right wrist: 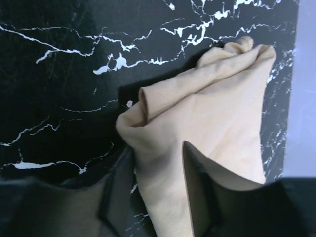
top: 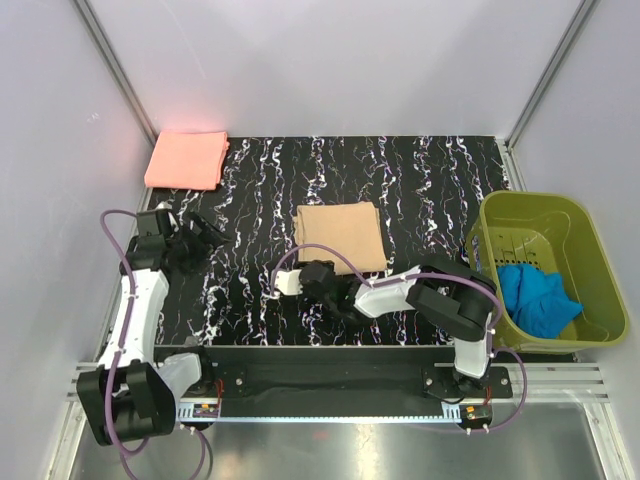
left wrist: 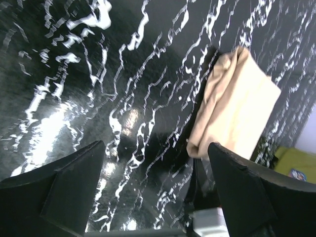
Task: Fold and stack the t-shirts
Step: Neatly place the folded tshirt to the corner
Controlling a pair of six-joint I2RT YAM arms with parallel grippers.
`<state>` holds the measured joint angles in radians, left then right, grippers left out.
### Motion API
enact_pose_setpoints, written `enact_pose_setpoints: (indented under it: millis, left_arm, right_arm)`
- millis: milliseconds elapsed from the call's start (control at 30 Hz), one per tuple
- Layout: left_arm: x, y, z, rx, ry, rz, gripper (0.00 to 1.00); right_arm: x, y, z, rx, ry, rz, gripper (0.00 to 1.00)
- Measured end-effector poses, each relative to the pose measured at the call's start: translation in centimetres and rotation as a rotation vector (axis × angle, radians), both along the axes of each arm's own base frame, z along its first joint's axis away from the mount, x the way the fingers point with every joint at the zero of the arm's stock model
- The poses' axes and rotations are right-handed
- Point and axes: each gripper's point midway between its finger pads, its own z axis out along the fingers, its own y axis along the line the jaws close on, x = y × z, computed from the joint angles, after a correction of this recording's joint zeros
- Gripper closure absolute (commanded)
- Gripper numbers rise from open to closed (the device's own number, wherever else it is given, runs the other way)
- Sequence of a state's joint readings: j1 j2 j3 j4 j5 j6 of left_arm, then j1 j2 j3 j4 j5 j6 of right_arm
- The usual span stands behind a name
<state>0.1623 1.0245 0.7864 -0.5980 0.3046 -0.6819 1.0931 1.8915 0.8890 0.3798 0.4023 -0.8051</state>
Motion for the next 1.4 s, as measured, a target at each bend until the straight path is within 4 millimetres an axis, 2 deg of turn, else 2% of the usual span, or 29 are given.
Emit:
enact_pose_setpoints:
  millis: [67, 167, 233, 267, 500, 767, 833, 1000, 1233, 1400]
  left_arm:
    - [0.0, -0.4, -0.5, -0.026, 0.019, -0.017, 0.06]
    - [0.1, -1.2, -1.7, -0.076, 0.057, -0.048, 0.05]
    - [0.1, -1.8, -2.4, -0.112, 0.076, -0.065, 0.04]
    - [0.1, -2.1, -2.8, -0.133, 0.087, -0.072, 0.01]
    - [1.8, -5.1, -5.1, -0.28, 0.112, -0.157, 0.01]
    - [4.1, -11.9, -8.3, -0.418, 0.173, -0.283, 0.01]
    - [5.3, -13.4, -8.6, -0.442, 0.174, -0.294, 0.01]
    - [8.6, -16.3, -8.3, -0.506, 0.137, -0.299, 0.01]
    - [11.5, -18.7, -9.3, -0.568, 0.179, -0.274, 0.01]
    - [12.4, -18.8, -9.4, -0.551, 0.219, -0.235, 0.01]
  right_arm:
    - [0.1, 0.2, -0.2, -0.003, 0.003, 0.002, 0.62]
    - [-0.2, 0.1, -0.7, -0.013, 0.021, 0.015, 0.85]
    - [-0.2, 0.1, -0.9, -0.017, 0.035, 0.019, 0.93]
    - [-0.2, 0.2, -1.0, -0.018, 0.045, 0.02, 1.0]
    - [0.9, 0.3, 0.3, 0.017, 0.142, 0.013, 1.0]
    - [2.6, -0.4, 5.5, 0.118, 0.176, 0.003, 1.0]
    - [2.7, -0.6, 5.9, 0.13, 0.183, 0.004, 1.0]
    - [2.6, -1.3, 5.6, 0.122, 0.22, 0.006, 1.0]
    - [3.2, -1.9, 6.4, 0.154, 0.234, -0.009, 1.0]
    - [4.3, -2.0, 8.3, 0.201, 0.219, -0.024, 1.0]
